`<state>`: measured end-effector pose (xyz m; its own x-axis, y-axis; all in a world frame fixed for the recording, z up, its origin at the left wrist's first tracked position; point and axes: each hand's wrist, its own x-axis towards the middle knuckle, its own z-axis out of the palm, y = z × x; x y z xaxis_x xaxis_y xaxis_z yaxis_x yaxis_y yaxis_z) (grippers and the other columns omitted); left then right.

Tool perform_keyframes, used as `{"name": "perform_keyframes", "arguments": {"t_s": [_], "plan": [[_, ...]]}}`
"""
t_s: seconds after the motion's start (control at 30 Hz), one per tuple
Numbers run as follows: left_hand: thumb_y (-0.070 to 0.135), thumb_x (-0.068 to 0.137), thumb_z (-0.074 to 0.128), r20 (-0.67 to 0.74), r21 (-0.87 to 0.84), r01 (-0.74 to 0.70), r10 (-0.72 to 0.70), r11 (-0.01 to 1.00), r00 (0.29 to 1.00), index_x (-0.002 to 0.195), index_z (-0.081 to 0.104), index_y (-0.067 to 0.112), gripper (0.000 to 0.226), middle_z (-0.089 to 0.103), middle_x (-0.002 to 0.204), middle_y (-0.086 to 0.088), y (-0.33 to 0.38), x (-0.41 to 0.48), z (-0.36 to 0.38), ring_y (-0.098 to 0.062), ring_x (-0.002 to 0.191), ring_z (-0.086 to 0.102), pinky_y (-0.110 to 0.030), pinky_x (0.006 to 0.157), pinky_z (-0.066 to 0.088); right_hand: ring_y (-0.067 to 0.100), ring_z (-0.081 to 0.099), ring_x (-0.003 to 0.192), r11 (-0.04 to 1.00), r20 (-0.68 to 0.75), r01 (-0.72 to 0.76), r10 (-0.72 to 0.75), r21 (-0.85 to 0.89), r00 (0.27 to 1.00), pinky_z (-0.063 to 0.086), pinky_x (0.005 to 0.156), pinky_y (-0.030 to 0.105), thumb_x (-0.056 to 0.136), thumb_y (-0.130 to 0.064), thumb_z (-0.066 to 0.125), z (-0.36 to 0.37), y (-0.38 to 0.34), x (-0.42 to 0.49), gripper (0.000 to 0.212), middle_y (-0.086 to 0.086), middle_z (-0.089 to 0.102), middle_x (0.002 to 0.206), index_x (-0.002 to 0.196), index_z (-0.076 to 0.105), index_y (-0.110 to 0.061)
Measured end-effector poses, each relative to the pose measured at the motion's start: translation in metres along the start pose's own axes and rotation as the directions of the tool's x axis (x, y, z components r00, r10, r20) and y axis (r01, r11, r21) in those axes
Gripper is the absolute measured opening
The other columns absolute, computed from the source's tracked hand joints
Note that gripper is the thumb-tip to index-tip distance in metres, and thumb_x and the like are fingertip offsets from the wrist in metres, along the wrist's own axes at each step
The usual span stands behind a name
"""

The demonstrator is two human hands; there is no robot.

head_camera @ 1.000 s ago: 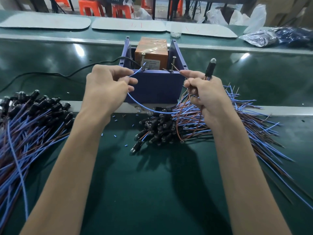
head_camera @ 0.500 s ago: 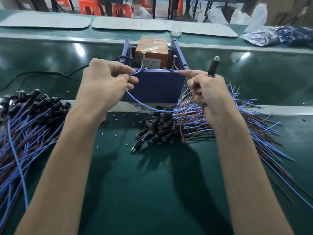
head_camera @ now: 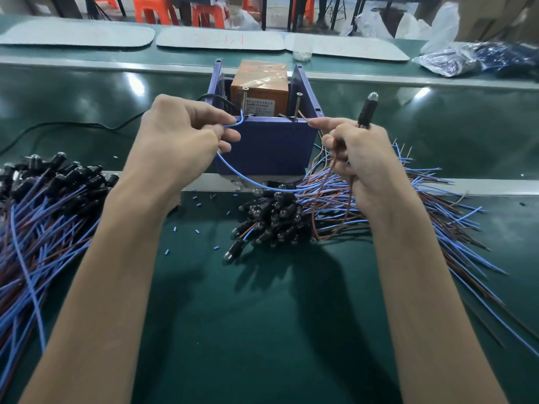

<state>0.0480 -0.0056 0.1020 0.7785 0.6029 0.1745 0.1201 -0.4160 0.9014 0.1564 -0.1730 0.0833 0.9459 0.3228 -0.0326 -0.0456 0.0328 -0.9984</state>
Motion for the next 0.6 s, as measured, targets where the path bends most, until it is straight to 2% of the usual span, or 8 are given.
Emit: {"name": "perform_keyframes", "arguments": {"t_s": [0.6], "plan": [[0.002, 0.092, 0.053, 0.070, 0.002, -0.052, 0.052, 0.999, 0.996, 0.077, 0.071, 0.028, 0.034, 0.073, 0.071, 0.014, 0.0019, -0.0007, -0.0024, 0.003, 0.058, 0.060, -0.009, 0.064, 0.048, 0.004, 0.022, 0.042, 1.000, 0.011, -0.006, 0.006, -0.023, 1.000, 0.019, 0.034, 0.012, 0.091, 0.004, 0.032, -0.0015, -0.0014, -0.0010, 0.040, -0.002, 0.039, 0.059, 0.089, 0.070, -0.010]]}}
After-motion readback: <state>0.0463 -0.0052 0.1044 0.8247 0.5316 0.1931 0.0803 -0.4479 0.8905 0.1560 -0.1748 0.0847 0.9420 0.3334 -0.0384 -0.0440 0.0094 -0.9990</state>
